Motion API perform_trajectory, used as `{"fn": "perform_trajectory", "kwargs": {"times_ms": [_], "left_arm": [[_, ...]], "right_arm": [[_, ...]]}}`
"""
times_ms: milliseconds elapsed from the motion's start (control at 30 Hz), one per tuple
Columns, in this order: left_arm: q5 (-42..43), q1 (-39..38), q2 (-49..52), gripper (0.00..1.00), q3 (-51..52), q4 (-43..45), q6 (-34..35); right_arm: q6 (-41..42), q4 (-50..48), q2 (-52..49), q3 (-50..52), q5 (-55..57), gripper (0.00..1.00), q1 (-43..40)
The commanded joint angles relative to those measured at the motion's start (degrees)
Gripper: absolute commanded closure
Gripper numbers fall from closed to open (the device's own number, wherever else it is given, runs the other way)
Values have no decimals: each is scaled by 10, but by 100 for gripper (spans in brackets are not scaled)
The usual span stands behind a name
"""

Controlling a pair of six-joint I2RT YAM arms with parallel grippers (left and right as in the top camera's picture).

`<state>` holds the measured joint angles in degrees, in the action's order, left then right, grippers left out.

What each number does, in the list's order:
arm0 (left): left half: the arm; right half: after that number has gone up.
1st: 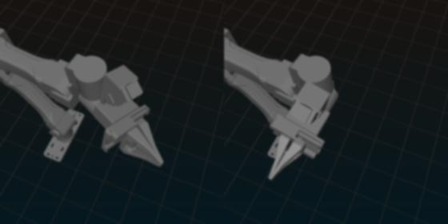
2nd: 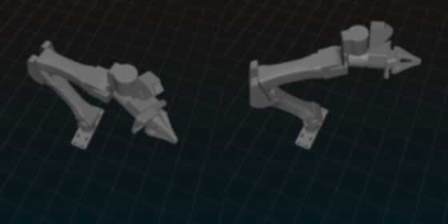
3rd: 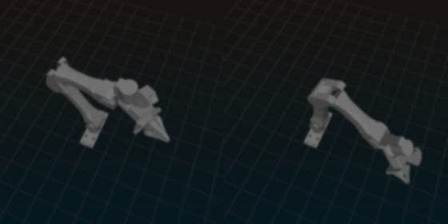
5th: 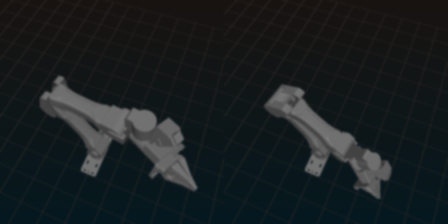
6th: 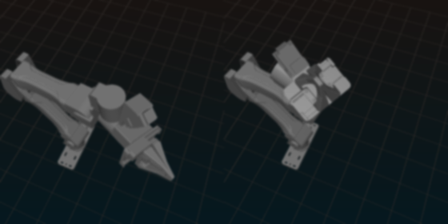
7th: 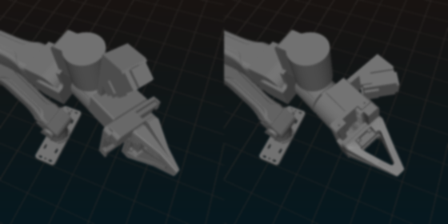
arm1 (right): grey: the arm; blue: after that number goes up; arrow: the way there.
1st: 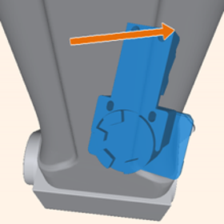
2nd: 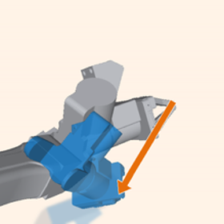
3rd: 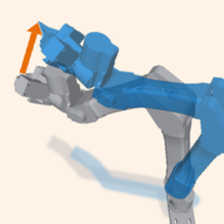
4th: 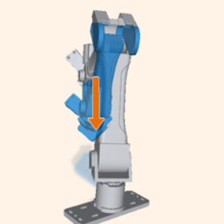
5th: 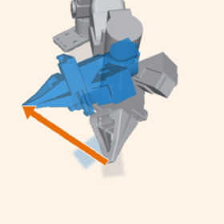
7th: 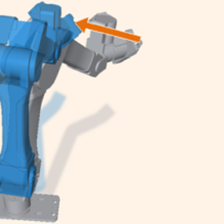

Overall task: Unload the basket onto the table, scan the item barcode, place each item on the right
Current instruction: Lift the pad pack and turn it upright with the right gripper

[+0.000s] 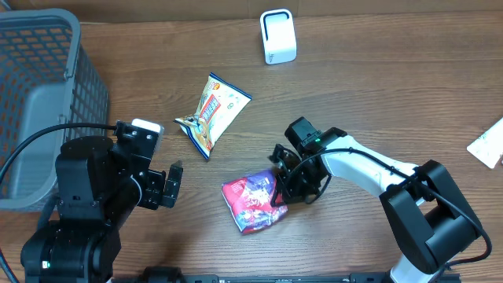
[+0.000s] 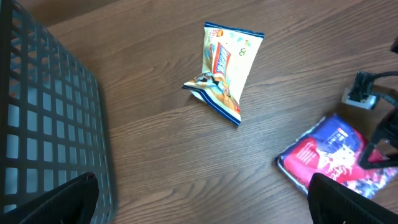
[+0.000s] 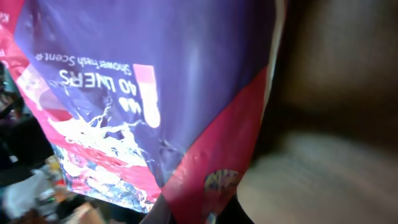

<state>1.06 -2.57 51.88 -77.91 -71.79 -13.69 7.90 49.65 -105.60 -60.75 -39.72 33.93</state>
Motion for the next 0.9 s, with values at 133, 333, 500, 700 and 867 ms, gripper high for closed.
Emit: {"fn": "perform_trajectory", "kwargs": {"times_ms": [133,333,500,700,867], "left_arm": [[-4,3,-1,0,0,0,-5],[0,3,10,0,0,-6,-4],[0,3,29,0,0,-20,-4],[0,3,58,0,0,-34,2],[0,3,81,0,0,-34,14]], "right_arm": [[143,140,7,-129,-103,96,-34],[278,166,7,-204,-197,96,-69],[520,194,7,-207,-196,96,-82],[647,195,7,-207,-217,96,-83],[783,221,7,-207,-244,96,-83]]}}
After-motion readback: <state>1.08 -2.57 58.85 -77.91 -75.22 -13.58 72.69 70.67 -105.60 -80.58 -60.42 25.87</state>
